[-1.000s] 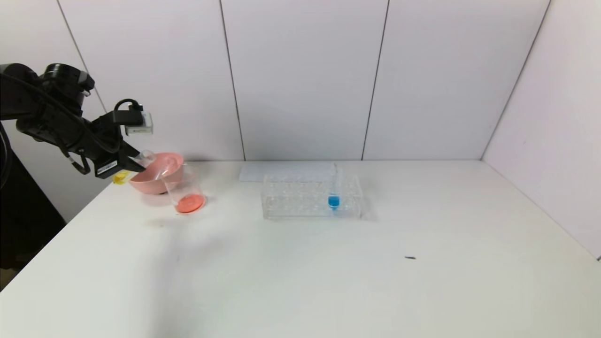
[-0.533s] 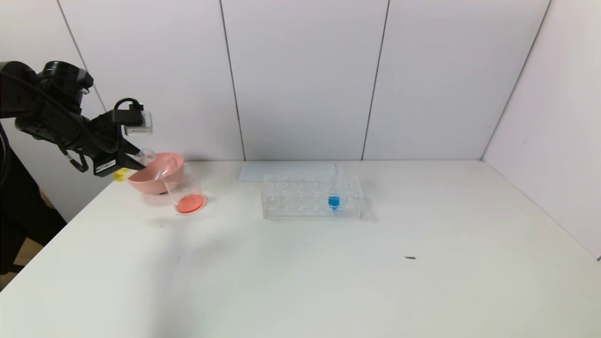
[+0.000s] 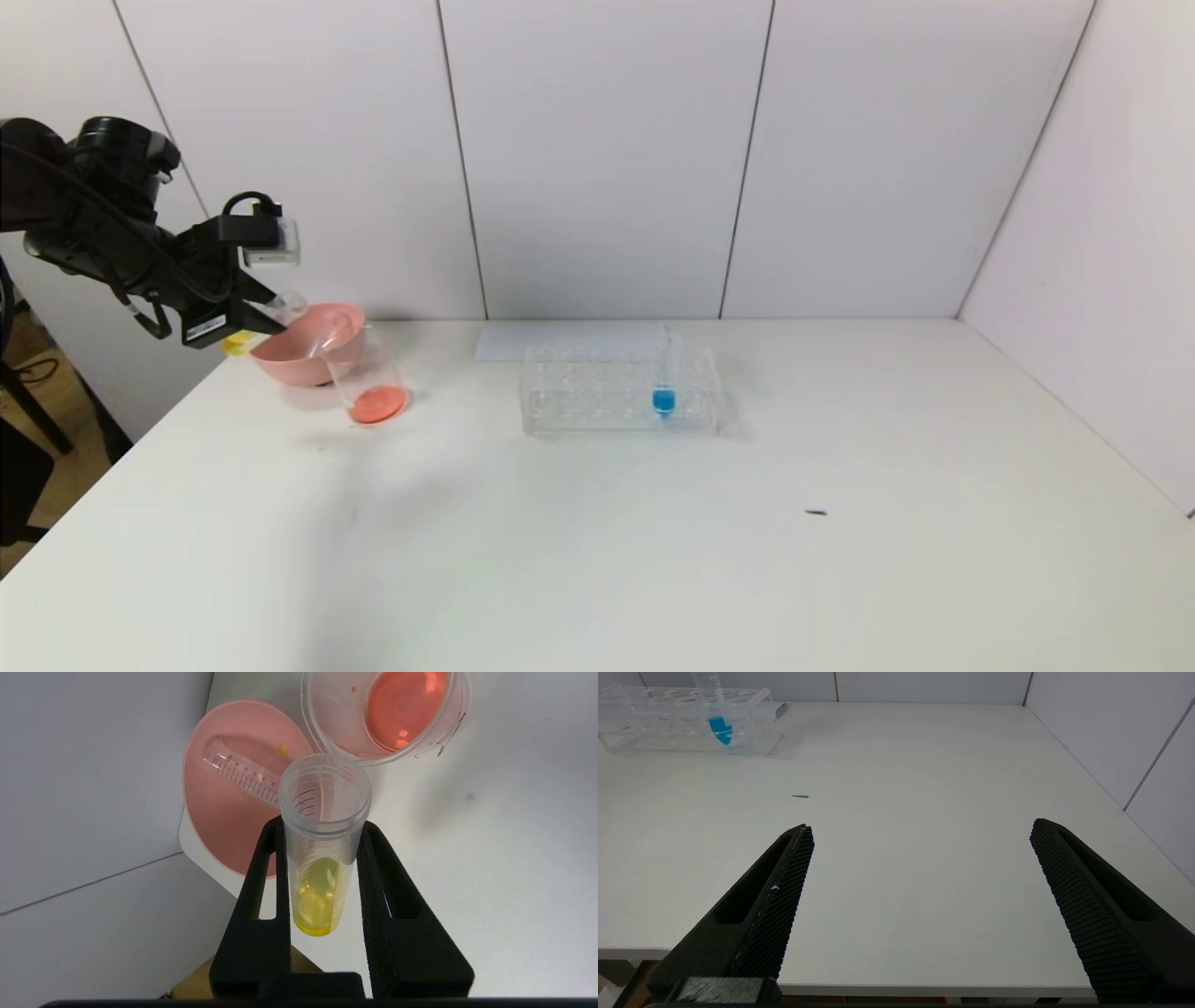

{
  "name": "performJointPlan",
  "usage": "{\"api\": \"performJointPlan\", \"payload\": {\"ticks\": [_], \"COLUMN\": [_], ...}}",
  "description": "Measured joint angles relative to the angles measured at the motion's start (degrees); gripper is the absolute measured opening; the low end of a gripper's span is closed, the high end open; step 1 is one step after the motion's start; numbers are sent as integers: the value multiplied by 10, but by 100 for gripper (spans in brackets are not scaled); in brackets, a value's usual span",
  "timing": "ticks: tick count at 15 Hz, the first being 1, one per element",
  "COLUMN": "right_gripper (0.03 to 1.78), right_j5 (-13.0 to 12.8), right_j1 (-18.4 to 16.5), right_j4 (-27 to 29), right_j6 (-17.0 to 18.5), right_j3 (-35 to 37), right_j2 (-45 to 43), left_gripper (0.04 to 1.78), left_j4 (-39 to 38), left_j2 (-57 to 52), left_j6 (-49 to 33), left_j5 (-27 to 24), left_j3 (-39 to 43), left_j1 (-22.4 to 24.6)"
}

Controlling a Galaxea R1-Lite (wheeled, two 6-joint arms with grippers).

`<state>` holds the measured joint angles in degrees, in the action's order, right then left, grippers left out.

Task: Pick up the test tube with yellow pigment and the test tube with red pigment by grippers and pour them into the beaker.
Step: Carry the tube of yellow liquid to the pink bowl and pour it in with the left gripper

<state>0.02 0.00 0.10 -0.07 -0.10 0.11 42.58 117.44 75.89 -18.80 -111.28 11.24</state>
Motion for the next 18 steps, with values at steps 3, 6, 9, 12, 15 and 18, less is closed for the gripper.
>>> {"api": "performJointPlan", "payload": {"ticks": [3, 6, 9, 12, 15, 18], "right_gripper": [170, 170, 170, 170, 170, 170], "right_j5": [0, 0, 0, 0, 0, 0], "right_j1": [0, 0, 0, 0, 0, 0], "right_j4": [0, 0, 0, 0, 0, 0], "right_j6": [0, 0, 0, 0, 0, 0], "right_j3": [0, 0, 0, 0, 0, 0], "right_j2": [0, 0, 0, 0, 0, 0], "left_gripper": [45, 45, 45, 45, 45, 45], "left_j4": [-2, -5, -3, 1, 2, 7], "left_j2": [1, 1, 2, 6, 11, 15], "left_j6": [0, 2, 14, 16, 32, 49], "left_j5": [1, 2, 2, 3, 5, 6], "left_j3": [0, -1, -1, -5, -9, -12], "left_j1": [0, -1, -2, -6, -14, -18]}}
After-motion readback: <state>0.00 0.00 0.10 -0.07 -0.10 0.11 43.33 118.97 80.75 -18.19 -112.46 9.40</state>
